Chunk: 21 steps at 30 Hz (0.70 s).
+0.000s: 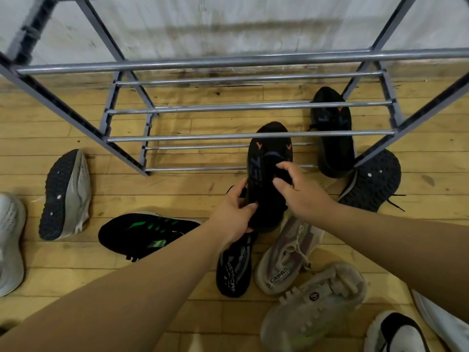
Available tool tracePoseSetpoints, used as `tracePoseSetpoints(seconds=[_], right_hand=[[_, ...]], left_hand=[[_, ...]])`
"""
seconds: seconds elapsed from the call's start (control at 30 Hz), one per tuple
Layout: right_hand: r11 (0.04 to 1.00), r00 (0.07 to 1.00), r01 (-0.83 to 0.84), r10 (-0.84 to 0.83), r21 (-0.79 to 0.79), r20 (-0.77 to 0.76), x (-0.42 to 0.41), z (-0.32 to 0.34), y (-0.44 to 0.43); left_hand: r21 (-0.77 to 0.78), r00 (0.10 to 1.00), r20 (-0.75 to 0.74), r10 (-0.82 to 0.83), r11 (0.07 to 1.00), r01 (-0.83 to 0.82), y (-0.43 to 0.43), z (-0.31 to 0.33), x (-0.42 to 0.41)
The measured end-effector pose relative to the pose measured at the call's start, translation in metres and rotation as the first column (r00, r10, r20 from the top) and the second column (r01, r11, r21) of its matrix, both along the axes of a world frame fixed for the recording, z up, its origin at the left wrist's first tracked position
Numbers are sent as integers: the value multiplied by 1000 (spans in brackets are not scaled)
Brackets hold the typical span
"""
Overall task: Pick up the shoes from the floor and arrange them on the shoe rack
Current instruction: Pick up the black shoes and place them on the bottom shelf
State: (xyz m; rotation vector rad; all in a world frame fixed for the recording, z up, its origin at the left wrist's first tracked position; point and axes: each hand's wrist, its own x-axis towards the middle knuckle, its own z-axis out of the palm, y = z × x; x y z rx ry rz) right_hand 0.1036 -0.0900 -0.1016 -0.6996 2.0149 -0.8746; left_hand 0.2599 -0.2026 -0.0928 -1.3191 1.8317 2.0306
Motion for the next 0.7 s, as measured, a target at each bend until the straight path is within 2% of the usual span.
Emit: tracePoseSetpoints(seconds=[0.03,0.1,0.13,0.17,0.23,0.3,0.4,0.5,0.6,0.7], right_hand=[[998,988,-49,53,25,-148,-9,1,5],[983,857,-96,163,159,-489,-31,-4,18],[962,771,-79,225,261,-596,-43,-7,25],[930,711,-51,289,363,-641,-54,-11,31],[842,683,-13,402,540,-610,-76,-16,41],[775,718,-27,455,632,-527,-92,-19,47],[786,786,-88,432,612,-442,-101,-20,50],[803,802,-91,410,589,-435,-99,-20,51],[820,798,-67,386,568,-463,-97,-23,53],[821,782,-49,386,569,-489,-95,-28,53]], left_hand=[[-15,1000,0,10,1000,-10,-1,0,-6],[-33,999,8,38,999,-37,-3,-2,-19],[-39,998,13,57,998,-56,-3,-5,-26],[-44,997,16,78,996,-77,-3,-9,-34],[-68,995,11,103,992,-102,0,-18,-51],[-91,994,-5,111,990,-111,6,-25,-69],[-123,993,-32,117,985,-120,14,-27,-102],[-182,996,-52,77,980,-86,12,-26,-136],[-290,999,-18,-30,957,23,4,-31,-158],[-425,966,142,-216,868,256,2,-40,-163]])
